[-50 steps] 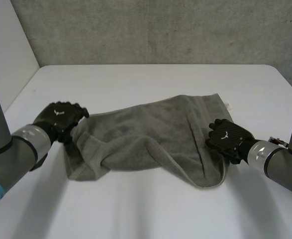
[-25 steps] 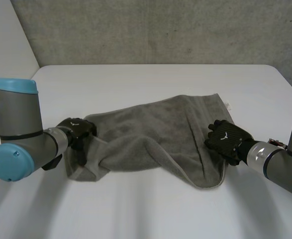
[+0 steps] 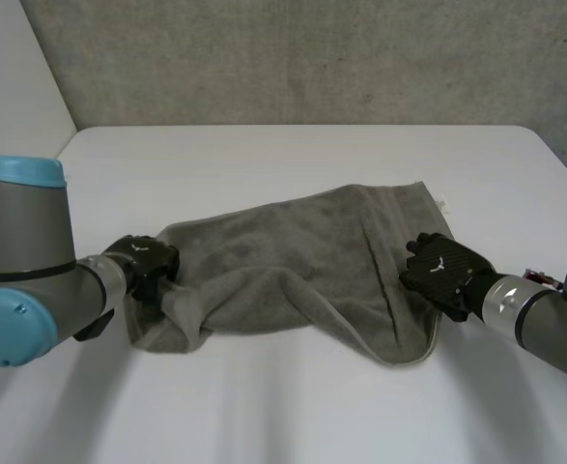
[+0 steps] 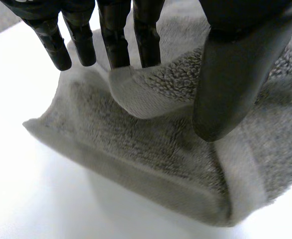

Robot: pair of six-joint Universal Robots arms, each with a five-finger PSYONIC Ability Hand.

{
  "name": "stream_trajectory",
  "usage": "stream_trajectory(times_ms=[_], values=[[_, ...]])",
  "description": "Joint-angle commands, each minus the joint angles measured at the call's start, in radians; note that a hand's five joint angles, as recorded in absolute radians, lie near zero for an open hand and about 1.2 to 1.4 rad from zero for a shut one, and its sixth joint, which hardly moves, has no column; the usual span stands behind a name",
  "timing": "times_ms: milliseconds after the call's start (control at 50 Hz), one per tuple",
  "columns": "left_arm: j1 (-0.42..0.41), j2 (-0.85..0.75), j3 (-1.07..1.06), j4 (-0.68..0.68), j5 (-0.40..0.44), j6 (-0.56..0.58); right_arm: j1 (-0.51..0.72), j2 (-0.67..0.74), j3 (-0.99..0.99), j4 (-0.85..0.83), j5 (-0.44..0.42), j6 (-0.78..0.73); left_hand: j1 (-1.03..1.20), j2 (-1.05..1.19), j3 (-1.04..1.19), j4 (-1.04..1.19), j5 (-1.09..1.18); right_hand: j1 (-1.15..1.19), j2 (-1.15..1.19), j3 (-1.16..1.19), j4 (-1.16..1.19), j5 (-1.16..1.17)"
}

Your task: Fold the towel.

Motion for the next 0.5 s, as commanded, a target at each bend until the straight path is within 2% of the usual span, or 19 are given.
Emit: stream_trajectory(times_ms=[20, 340, 500], values=[[-0.051, 0.108, -0.043, 0.002, 0.011, -0.015, -0.002, -0.044, 0.011, -0.001, -0.006, 0.000, -0.105, -0.111, -0.044, -0.052, -0.111, 0.013, 0.030, -0.006, -0.007, 0.019], [-0.056, 0.125, -0.076, -0.010, 0.011, -0.007, -0.002, -0.050, 0.020, -0.005, -0.015, 0.006, -0.152, -0.158, -0.044, -0.052, -0.158, 0.010, 0.027, -0.006, -0.007, 0.016], [-0.048, 0.163, -0.104, -0.058, 0.012, -0.001, -0.002, -0.050, 0.020, -0.007, -0.015, 0.006, -0.152, -0.158, -0.044, -0.052, -0.158, 0.007, 0.024, -0.006, -0.007, 0.013]])
